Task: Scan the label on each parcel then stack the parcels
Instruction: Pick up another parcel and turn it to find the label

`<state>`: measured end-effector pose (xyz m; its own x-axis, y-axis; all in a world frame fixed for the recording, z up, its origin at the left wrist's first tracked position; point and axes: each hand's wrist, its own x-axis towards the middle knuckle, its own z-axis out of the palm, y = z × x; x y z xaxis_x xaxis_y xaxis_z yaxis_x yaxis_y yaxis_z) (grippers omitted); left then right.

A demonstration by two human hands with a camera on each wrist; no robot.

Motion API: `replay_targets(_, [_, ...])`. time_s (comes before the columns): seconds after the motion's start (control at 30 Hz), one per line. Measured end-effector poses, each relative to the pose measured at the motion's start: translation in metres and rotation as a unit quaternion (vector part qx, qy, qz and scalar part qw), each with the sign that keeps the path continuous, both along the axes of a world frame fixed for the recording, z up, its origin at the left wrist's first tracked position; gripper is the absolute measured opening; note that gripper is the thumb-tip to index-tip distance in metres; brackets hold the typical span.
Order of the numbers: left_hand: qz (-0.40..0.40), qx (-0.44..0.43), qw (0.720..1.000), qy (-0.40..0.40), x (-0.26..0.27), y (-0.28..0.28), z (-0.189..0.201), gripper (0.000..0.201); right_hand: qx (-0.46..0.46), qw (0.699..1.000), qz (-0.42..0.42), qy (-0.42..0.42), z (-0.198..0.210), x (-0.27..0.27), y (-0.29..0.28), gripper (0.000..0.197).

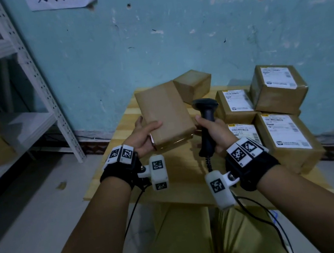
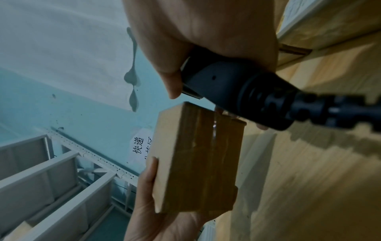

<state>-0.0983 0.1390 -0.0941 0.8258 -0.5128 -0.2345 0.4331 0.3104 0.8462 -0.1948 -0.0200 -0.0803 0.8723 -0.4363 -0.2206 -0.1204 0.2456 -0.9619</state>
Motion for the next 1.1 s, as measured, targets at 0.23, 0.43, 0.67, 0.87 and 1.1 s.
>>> replay_targets(0.23, [0.021, 0.061, 0.992, -0.107, -0.013, -0.006, -0.001, 0.085, -0.023, 1.000, 0.006, -0.004, 0.002, -0.001, 0.008, 0.024])
replay_targets(0.43, [0.009, 0.007, 0.994, -0.106, -0.013, -0.008, 0.002, 0.041, 0.017, 1.000, 0.003, 0.000, 0.004, 0.002, 0.007, 0.020])
replay_targets(0.67, [-0.014, -0.002, 0.993, -0.114, -0.010, 0.000, 0.010, 0.025, 0.062, 0.997, 0.014, 0.047, 0.007, 0.006, 0.000, 0.028])
replay_targets(0.87, [-0.022, -0.050, 0.994, -0.095, -0.014, -0.002, 0.009, 0.022, 0.101, 0.993, 0.036, 0.044, 0.002, 0.010, 0.000, 0.031])
replay_targets(1.1, [-0.001, -0.091, 0.994, -0.055, -0.012, -0.005, 0.004, 0.030, 0.147, 0.986, 0.061, 0.046, -0.004, 0.013, -0.001, 0.048])
